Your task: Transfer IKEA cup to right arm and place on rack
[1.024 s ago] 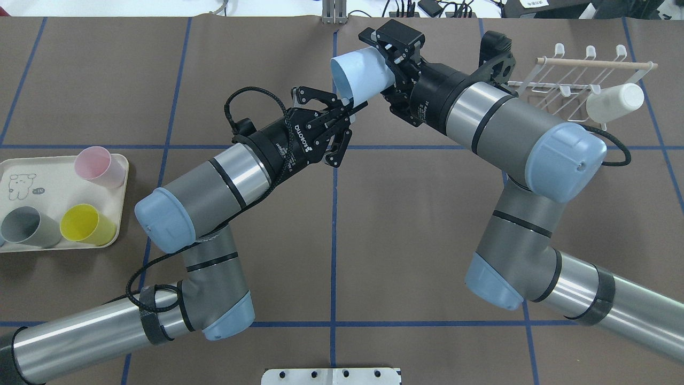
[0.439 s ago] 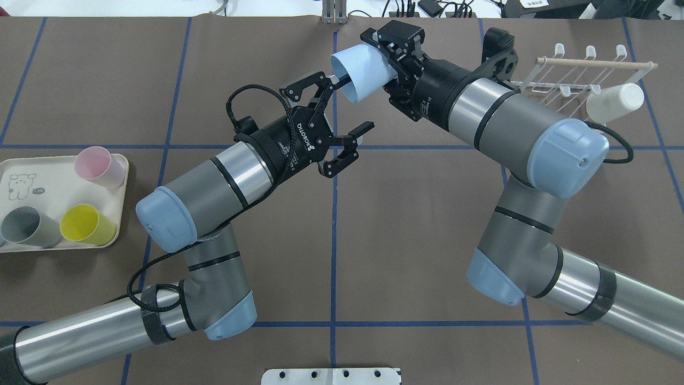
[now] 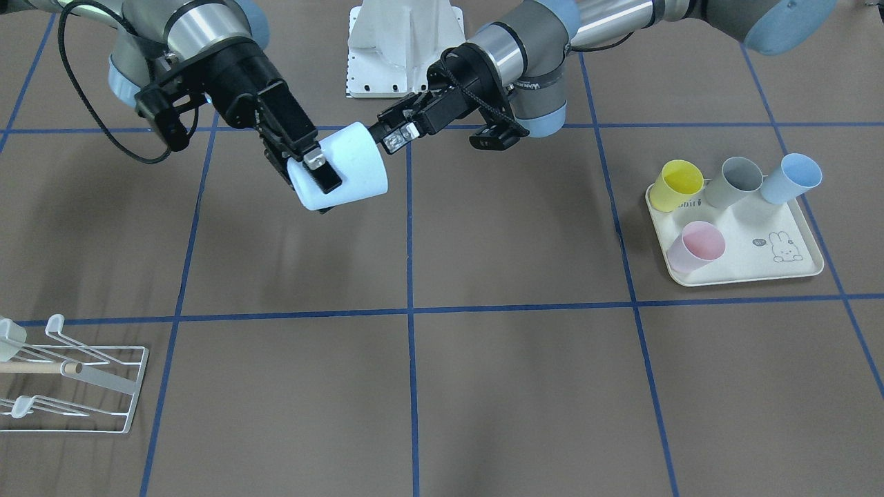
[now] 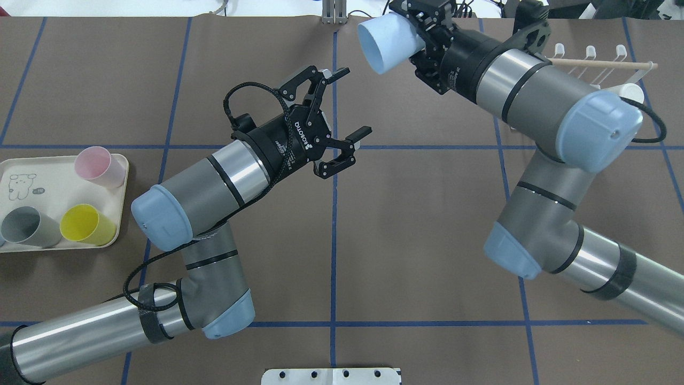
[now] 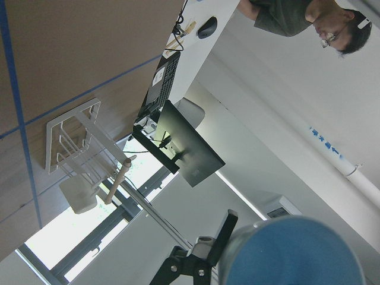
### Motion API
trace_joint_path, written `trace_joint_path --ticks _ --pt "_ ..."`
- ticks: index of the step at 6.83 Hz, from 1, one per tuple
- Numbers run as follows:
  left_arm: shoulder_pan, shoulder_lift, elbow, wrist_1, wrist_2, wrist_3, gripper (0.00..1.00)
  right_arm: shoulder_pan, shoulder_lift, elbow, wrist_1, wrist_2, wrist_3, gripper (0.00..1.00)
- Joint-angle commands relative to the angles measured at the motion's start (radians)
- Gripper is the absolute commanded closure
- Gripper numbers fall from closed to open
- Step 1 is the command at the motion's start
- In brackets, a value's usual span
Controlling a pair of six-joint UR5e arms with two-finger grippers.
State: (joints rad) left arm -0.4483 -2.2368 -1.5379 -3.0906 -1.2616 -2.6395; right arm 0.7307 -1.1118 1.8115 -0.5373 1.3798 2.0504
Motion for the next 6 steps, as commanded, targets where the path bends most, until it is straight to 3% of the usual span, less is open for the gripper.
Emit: trace_joint_path --ticks 1,3,5,6 --pt "-0.01 0.005 -0.022 0.004 -0.004 0.131 0.0 0.21 -0.025 -0.053 -0.019 0.193 -0.112 1.0" --pt "-0.036 0.006 -0.034 0.027 -0.015 0.261 0.0 0.3 -0.1 -0.072 -0.084 0.26 -0.371 1.0" --pt "-0.108 0.006 -0.039 0.224 -0.167 0.371 0.0 0.344 -0.248 -0.069 -0.107 0.234 -0.667 1.0" --pt "-0.113 0.008 -0.044 0.265 -0.17 0.468 0.0 0.375 -0.332 -0.064 -0.109 0.19 -0.855 1.0"
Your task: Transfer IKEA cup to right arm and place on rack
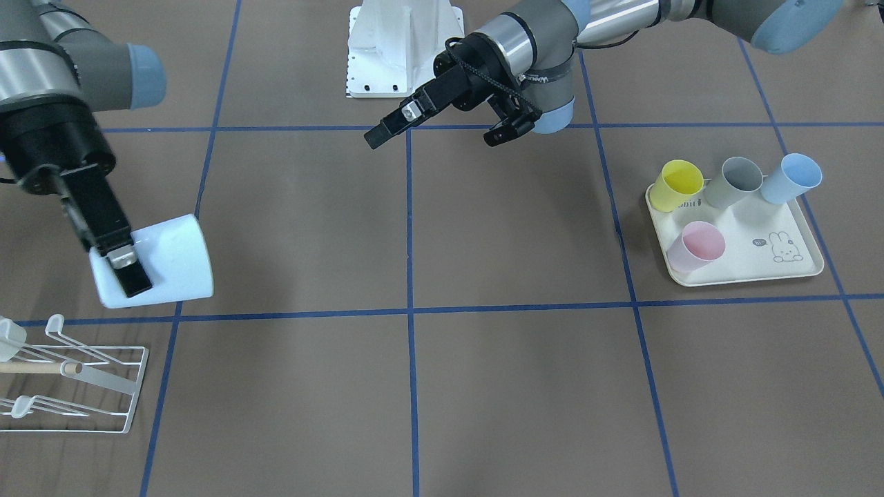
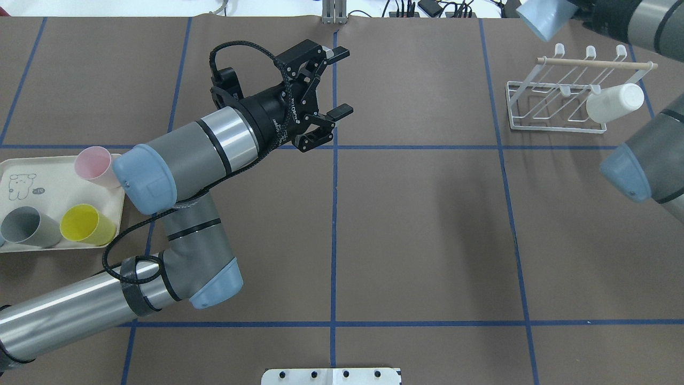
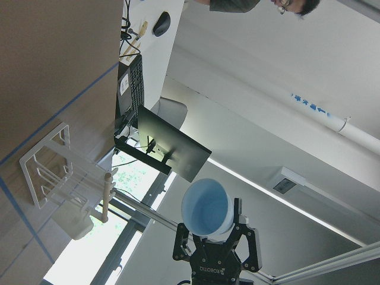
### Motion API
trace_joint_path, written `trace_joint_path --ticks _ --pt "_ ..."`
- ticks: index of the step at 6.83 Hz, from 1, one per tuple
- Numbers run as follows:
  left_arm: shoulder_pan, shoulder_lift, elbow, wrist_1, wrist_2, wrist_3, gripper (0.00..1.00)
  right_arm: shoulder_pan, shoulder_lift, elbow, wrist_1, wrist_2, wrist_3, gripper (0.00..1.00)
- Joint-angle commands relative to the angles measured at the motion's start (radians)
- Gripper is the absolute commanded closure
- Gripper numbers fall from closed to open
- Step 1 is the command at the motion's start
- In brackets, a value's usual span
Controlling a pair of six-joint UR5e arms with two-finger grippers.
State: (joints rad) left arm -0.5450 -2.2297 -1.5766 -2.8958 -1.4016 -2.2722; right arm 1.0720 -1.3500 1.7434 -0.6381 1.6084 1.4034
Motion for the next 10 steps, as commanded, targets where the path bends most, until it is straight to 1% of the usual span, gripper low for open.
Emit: trace_joint_path --ticks 1,2,3,4,5,6,7,8,9,10 --pt "-0.027 0.008 -0.005 0.113 -0.033 0.179 0.0 0.032 -0.127 -0.001 -0.021 -0.156 -0.29 1.0" --pt "-0.044 0.034 -0.016 0.162 -0.074 0.262 0.0 0.031 -0.127 0.014 -0.097 -0.257 -0.319 1.0" --pt "-0.091 0.079 -0.06 0.203 -0.15 0.32 0.0 0.025 -0.139 0.027 -0.127 -0.307 -0.322 1.0" --pt "-0.125 0.134 -0.101 0.207 -0.205 0.333 0.0 -0.01 -0.141 0.031 -0.129 -0.341 -0.322 1.0" --pt "-0.145 0.146 -0.105 0.207 -0.236 0.333 0.0 -0.077 -0.144 0.033 -0.13 -0.405 -0.322 1.0" --pt "-0.145 0.147 -0.105 0.207 -0.237 0.333 0.0 -0.124 -0.15 0.031 -0.13 -0.454 -0.322 1.0" --pt "-0.145 0.147 -0.105 0.207 -0.238 0.333 0.0 -0.139 -0.174 0.031 -0.143 -0.479 -0.322 1.0" --pt "-0.145 0.148 -0.105 0.207 -0.238 0.333 0.0 -0.177 -0.188 0.031 -0.143 -0.526 -0.323 1.0" --pt "-0.145 0.148 -0.103 0.207 -0.238 0.333 0.0 -0.199 -0.19 0.024 -0.146 -0.547 -0.323 1.0" --pt "-0.145 0.148 -0.103 0.207 -0.238 0.333 0.0 -0.208 -0.19 0.021 -0.149 -0.548 -0.323 1.0"
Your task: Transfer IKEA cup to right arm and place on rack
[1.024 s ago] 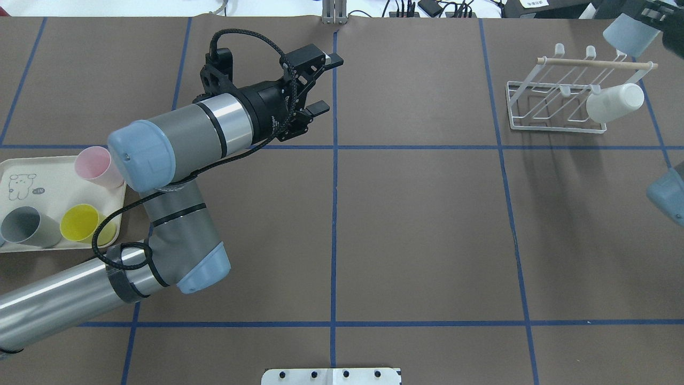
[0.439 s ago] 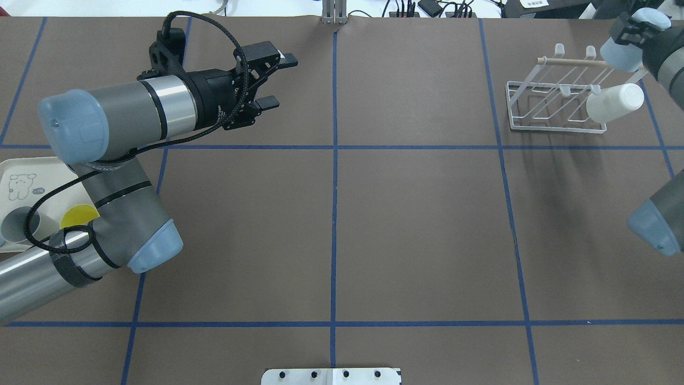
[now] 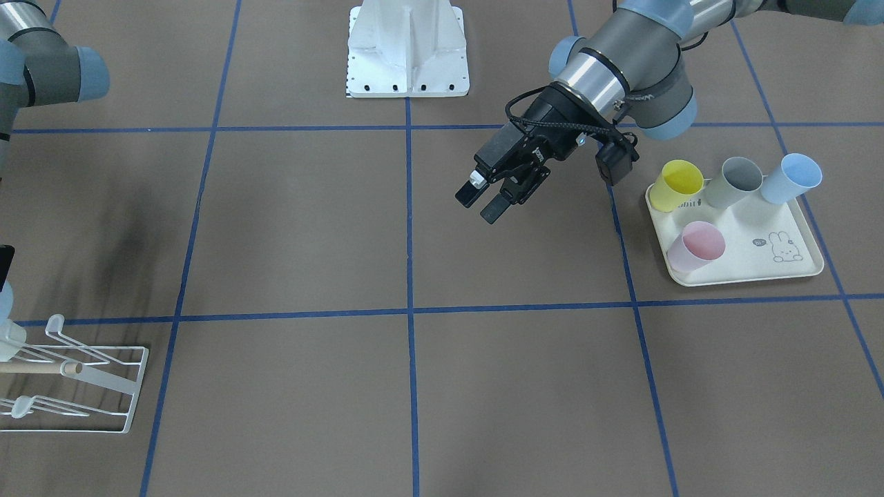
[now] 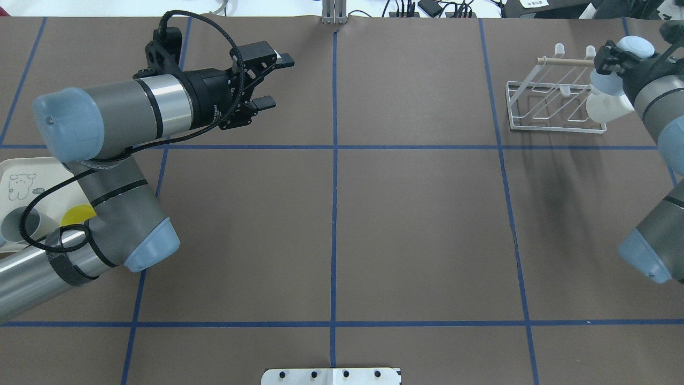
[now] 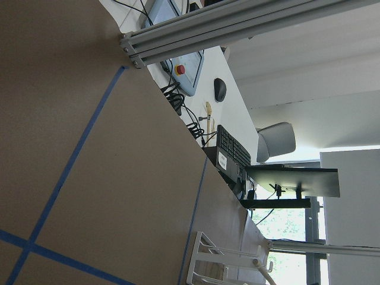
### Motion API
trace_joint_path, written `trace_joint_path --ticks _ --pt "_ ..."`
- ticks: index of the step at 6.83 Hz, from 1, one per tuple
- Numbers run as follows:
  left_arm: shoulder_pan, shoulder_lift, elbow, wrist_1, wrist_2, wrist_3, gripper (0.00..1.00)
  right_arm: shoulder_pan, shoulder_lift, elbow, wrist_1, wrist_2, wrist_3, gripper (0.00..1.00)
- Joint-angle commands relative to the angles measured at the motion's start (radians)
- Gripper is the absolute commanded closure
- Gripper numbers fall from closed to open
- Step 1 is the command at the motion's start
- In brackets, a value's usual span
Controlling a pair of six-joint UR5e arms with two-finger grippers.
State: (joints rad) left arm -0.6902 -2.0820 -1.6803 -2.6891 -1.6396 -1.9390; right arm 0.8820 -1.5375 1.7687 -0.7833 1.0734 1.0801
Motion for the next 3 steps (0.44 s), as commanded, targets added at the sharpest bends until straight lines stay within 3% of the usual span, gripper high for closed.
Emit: trace_joint_path --ticks 1,3 --pt "0.001 0.002 0.002 0.0 0.0 0.0 0.0 -0.031 -0.001 -0.02 -0.004 -0.024 0.0 1.0" --pt "0.001 0.002 0.005 0.0 0.001 0.0 0.0 -0.032 0.004 -0.031 -0.014 -0.036 -0.043 1.0"
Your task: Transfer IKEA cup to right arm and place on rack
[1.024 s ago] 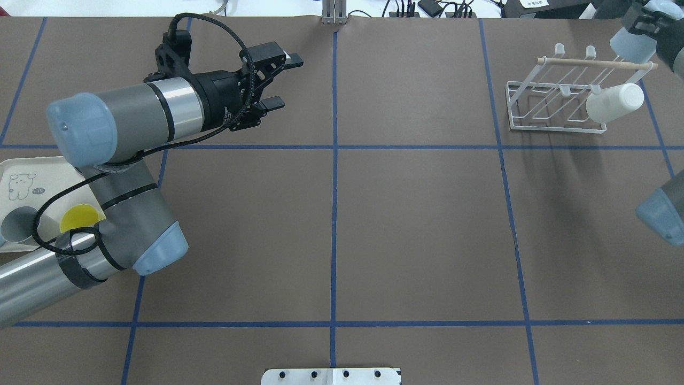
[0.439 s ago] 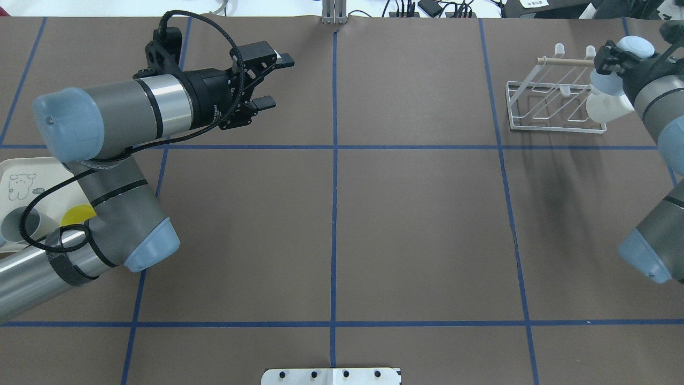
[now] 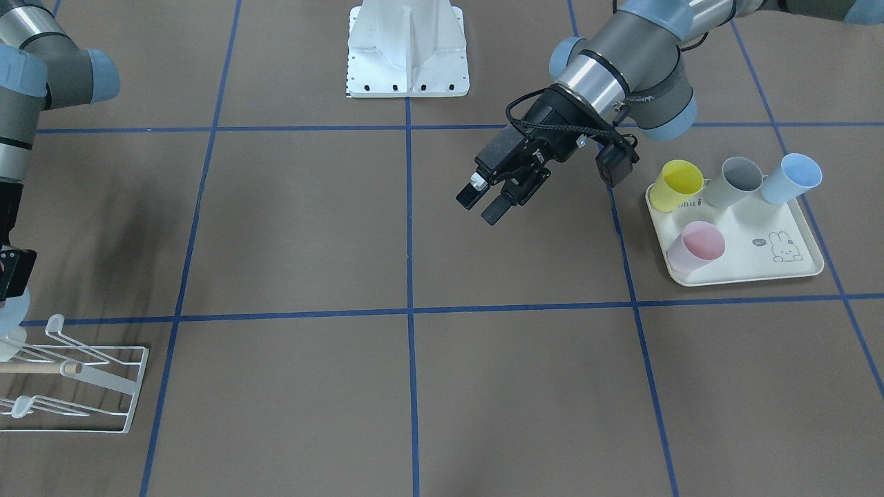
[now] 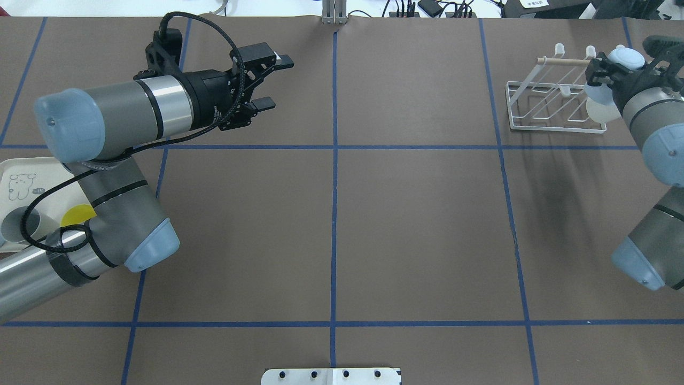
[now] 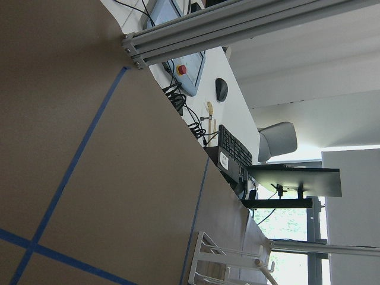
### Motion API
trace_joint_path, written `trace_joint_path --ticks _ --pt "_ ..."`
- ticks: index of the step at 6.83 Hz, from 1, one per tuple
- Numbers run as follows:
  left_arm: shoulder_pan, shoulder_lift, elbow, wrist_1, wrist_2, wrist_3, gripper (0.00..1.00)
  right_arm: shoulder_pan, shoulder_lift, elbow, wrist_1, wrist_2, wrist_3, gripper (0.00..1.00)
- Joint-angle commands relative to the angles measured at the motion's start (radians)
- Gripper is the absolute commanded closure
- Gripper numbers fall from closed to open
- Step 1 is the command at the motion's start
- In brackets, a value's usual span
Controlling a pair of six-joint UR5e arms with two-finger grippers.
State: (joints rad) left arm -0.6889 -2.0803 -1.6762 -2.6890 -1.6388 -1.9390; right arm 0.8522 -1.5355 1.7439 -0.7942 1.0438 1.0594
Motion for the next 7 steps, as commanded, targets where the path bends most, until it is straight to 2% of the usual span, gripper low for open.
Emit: trace_joint_path --ticks 1,7 --pt "0.002 0.0 0.003 0.0 0.001 -0.002 0.0 -0.002 0.003 -0.01 -0.003 -0.007 -0.024 1.0" --pt "0.006 0.008 0.01 0.0 0.005 -0.002 0.0 -0.007 0.011 -0.052 -0.002 -0.01 -0.024 1.0"
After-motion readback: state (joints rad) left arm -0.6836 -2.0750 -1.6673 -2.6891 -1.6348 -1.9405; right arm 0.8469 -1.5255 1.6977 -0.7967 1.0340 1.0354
